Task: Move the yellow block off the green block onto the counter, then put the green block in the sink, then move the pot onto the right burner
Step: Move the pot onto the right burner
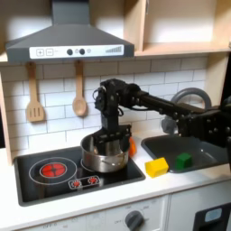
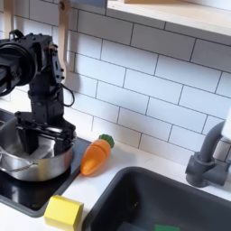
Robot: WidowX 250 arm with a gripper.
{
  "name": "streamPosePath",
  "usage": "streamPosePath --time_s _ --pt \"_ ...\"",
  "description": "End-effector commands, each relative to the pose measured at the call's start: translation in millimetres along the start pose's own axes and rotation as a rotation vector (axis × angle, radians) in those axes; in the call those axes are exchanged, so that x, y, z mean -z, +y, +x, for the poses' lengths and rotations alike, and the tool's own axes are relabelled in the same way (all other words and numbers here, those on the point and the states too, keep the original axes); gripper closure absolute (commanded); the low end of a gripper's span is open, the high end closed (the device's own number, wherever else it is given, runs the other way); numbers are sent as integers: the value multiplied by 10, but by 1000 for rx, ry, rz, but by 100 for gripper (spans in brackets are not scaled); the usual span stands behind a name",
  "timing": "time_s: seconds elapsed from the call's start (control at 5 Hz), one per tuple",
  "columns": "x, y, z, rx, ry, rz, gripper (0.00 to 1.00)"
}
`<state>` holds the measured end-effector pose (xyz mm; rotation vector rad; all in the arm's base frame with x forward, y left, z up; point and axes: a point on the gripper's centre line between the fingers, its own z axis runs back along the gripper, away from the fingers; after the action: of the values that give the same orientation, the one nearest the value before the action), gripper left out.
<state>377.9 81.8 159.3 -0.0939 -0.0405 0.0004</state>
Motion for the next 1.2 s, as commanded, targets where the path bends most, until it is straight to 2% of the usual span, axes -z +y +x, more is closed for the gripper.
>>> streamPosePath --time_s 0.0,0.2,0.4,0.6,1.0 --pt "-184 0 -15 17 -14 -7 0" --pt "-390 -8 -42 19 -55 -8 0" --pt "-438 5 -133 24 -53 -15 0" --pt "-590 -56 -260 53 -88 -9 0" --pt "-637 -194 -727 139 -73 1 0"
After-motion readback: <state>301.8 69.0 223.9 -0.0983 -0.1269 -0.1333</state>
